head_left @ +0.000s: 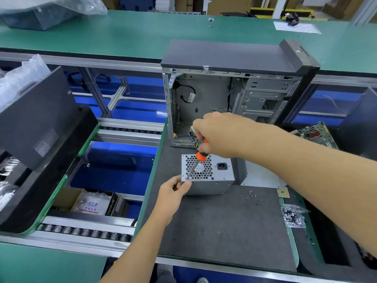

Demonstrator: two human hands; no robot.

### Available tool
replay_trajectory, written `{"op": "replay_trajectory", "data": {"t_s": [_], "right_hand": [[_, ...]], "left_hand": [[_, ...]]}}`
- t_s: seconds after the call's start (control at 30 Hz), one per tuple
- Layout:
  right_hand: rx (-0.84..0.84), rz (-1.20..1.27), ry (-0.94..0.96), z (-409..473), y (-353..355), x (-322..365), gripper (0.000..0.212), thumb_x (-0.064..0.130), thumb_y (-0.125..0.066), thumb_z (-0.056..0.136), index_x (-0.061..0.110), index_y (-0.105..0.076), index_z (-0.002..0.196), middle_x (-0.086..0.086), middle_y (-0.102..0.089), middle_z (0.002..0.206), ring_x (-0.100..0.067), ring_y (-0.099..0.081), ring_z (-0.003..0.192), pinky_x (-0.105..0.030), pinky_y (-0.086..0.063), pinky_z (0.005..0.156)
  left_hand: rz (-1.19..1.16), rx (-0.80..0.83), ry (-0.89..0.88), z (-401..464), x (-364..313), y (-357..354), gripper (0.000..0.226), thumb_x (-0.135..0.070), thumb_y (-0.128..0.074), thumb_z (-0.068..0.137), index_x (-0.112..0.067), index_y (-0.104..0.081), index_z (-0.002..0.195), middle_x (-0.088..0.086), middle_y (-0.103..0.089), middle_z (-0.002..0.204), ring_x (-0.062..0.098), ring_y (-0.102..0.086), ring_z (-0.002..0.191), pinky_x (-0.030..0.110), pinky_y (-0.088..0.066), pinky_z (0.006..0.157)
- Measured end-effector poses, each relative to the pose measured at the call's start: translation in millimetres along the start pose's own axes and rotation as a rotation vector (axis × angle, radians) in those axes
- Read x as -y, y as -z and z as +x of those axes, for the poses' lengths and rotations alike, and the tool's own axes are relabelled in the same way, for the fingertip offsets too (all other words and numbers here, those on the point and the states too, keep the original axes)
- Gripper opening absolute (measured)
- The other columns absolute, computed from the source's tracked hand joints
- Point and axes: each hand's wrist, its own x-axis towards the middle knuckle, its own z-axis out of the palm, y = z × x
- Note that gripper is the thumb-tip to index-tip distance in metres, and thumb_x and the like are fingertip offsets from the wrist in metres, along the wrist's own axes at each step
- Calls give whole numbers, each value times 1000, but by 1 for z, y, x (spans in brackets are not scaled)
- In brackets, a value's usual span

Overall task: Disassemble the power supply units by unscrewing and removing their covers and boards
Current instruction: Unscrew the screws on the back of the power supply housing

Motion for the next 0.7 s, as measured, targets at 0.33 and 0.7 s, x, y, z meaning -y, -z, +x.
{"op": "replay_trajectory", "data": {"t_s": [0.33,0.7], "right_hand": [[46,134,5,-1,0,-12,25,12,-65,90,33,-53,98,5,-43,105,-26,-43,107,-30,-32,64],[37,205,37,-5,-2,-17,20,14,-64,90,29,-58,101,6,-43,103,-27,-44,110,-39,-46,84]], "left_hand": [[268,-250,-324,-4,-8,-1,32,-27,-82,82,-48,-68,102,-17,-42,75,2,-44,68,11,-41,64],[268,-195,-298,-6,-20,1,22,-18,-79,86,-40,-75,87,-17,-48,70,1,-48,64,12,-43,66]]}}
